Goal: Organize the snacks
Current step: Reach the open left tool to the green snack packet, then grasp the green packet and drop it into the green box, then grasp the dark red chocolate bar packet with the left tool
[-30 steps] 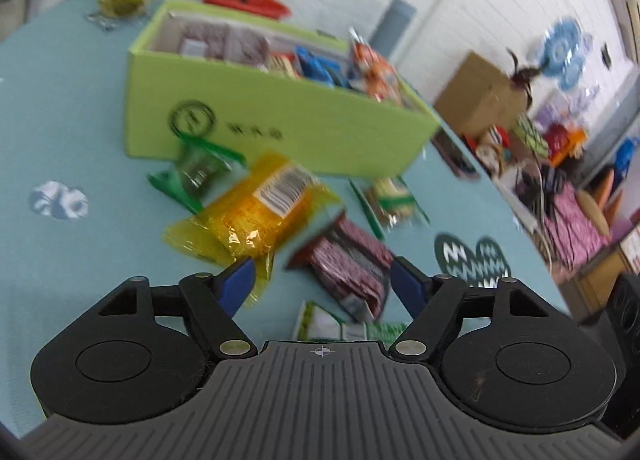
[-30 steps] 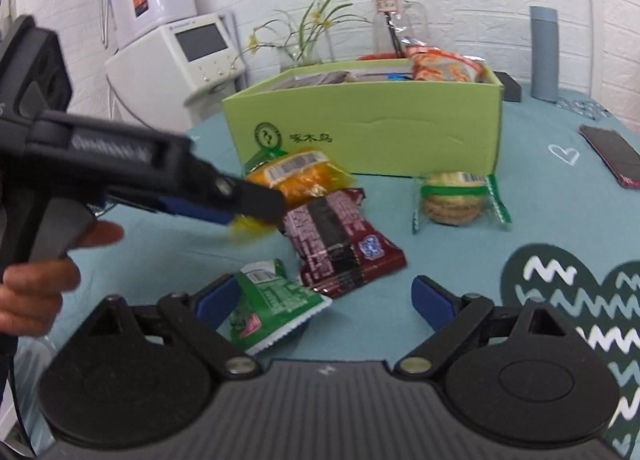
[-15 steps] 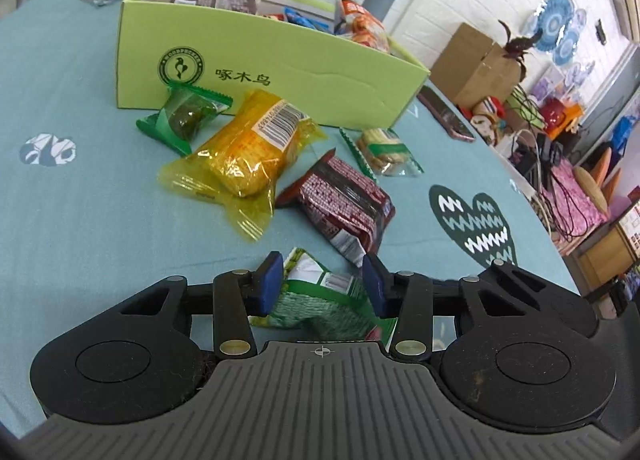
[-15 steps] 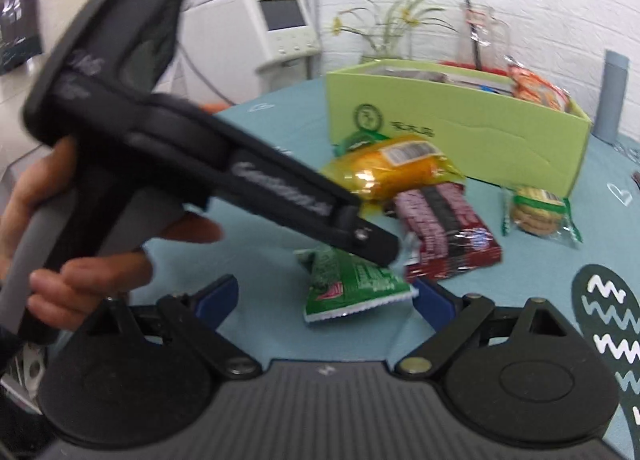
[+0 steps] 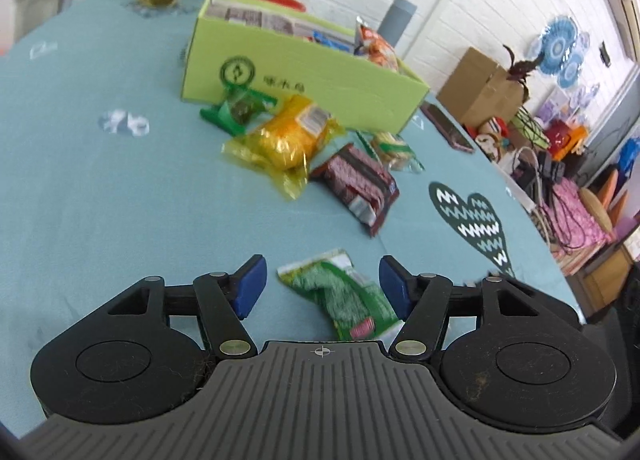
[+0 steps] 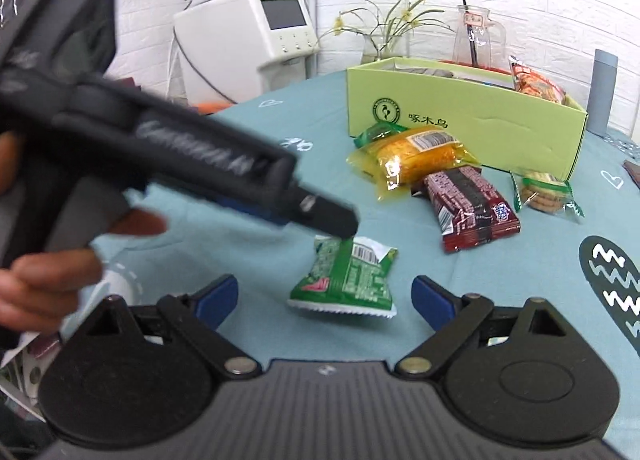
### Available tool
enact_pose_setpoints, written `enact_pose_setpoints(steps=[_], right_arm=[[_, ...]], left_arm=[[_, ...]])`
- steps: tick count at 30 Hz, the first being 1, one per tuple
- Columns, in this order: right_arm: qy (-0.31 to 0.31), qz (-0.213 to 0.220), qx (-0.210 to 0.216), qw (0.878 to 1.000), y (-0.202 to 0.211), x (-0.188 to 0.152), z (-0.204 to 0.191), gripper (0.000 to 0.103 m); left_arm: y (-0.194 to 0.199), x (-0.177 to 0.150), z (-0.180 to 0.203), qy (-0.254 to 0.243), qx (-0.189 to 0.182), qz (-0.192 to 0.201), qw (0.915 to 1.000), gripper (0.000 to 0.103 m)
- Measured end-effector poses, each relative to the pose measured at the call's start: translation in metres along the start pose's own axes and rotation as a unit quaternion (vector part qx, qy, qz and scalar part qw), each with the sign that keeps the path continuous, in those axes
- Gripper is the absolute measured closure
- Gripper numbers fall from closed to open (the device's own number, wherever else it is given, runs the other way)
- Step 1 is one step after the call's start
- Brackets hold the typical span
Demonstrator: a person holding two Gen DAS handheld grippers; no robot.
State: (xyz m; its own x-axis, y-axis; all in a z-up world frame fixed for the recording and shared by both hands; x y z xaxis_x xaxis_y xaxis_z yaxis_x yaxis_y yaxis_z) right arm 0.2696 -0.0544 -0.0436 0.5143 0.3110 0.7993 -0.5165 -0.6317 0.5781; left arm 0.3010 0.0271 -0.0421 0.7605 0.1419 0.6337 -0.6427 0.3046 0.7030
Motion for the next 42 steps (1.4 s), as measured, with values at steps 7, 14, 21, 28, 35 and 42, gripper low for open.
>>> enact_pose_setpoints(steps=[7,14,21,28,35,42], right_arm=[[-0.002,-0.012,0.002,1.000,-0.003,-0.003,0.001,0.038],[-0.002,0.038,0.012,0.999,0.013,0.050,0.022,0.038],[0.071,0.091,-0.033,0.993,-0.008,0.160,0.082,0.039],[0.033,0.085,-0.042,0.995,-0.066,0.207,0.167,0.023],[0.009,0.144,-0.031,0.989,-0.022,0.180,0.165,0.009],[0.028,0.067,-0.024,0.997,-0.012,0.115,0.132,0.009]], left_arm=[[-0.011,-0.019,0.015,-0.006,-0.033,-0.028,0.9990,0.094],[-0.002,0.036,0.033,-0.014,-0.042,0.019,0.9988,0.094],[-0.015,0.169,0.055,-0.061,-0.016,0.119,0.9909,0.094],[-0.089,0.248,0.042,-0.054,0.004,0.117,0.9917,0.074],[-0.071,0.219,0.019,-0.033,0.006,0.131,0.9908,0.042],[-0.063,0.147,0.030,-0.045,0.005,0.070,0.9965,0.036]])
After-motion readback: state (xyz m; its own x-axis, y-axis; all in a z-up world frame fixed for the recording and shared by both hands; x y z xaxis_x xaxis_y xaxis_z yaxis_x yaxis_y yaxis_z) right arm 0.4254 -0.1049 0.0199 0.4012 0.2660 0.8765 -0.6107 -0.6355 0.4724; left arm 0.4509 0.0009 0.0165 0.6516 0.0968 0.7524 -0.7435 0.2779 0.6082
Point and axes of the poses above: each gripper's, at about its wrist camera, not at the fingertips, and y roughly against the way its jaws point, z to its right, x to its top, the point moved 10 cm from there along -y, roughly the way its jaws point, and after that the axes turned 9 degrees about x, right-handed, at the moved point
